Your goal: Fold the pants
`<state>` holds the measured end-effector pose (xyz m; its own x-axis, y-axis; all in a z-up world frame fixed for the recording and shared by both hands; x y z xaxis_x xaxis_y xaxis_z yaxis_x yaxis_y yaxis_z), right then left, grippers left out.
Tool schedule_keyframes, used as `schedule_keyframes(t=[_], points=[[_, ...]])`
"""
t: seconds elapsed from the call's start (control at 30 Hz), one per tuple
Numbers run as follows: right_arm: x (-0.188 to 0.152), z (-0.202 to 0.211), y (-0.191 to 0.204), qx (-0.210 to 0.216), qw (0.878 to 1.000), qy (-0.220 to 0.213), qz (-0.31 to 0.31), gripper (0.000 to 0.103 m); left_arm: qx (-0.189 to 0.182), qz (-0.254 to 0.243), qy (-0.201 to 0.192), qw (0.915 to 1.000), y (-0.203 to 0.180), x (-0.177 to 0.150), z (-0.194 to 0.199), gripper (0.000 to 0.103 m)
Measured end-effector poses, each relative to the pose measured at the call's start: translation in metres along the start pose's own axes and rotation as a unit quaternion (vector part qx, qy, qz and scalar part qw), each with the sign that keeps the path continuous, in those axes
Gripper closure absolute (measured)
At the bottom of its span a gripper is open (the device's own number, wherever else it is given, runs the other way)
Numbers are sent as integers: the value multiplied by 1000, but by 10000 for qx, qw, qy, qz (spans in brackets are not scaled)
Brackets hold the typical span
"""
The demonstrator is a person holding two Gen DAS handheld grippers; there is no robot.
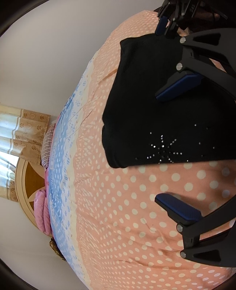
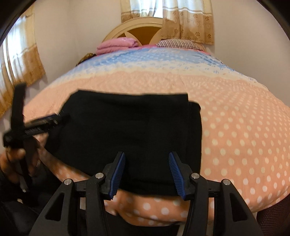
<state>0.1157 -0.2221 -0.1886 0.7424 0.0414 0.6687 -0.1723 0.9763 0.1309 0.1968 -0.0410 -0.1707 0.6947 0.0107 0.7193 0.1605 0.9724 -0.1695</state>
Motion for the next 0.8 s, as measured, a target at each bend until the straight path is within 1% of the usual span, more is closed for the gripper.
schedule_keyframes(t=[0.17,0.23,0.3,0.37,0.4,0.43,0.5,0.53,0.57,0.6,0.63,0.7,0.73,0.77,0.8], points=[[-5,-2,7,-214,9991,-1,365,51,-89,-127,23,9999,-10,-4,6,0],[-2,0,9,-244,9987,49,440,51,-78,-235,43,9997,-15,-8,9,0],[10,12,9,-20,9997,-84,217,51,-63,-337,-13,9994,-19,-10,14,0],[32,25,13,307,9988,-365,62,51,-6,-417,-68,9991,-22,-10,18,0],[40,27,18,421,9982,-409,86,51,12,-438,-79,9990,-23,-11,19,0],[55,25,25,646,9969,-441,118,51,33,-450,-96,9989,-24,-11,20,0],[73,16,38,962,9943,-430,138,51,46,-488,-157,9987,-27,-13,25,0],[81,7,46,1091,9933,-332,176,51,32,-543,-187,9983,-30,-14,27,0],[87,-12,55,1162,9929,0,241,51,21,-658,-209,9976,-34,-16,28,0],[89,-30,58,1068,9935,296,242,51,46,-767,-197,9968,-37,-17,27,0],[90,-53,56,810,9950,561,171,52,97,-869,-171,9960,-40,-20,25,0],[87,-87,50,531,9942,911,209,56,33,-960,-60,9954,-42,-26,17,0],[88,-98,43,456,9948,907,110,58,-27,-993,70,9950,-43,-31,11,0],[89,-103,38,479,9948,898,-22,58,-80,-948,140,9954,-42,-35,6,0],[91,-105,34,519,9946,889,-128,59,-156,-845,106,9962,-40,-35,6,0]])
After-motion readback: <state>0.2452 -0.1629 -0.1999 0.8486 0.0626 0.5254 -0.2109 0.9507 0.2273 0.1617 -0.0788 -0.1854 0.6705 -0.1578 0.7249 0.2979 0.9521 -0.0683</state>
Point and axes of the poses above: each gripper's, at about its wrist camera, not at the fingertips, and z roughly against the way its jaws point, y to its left, x to its top, the point moved 6 cm from there along -z, roughly the way its jaws point, and after that the axes turned 3 degrees about x, right-handed, at the moved point
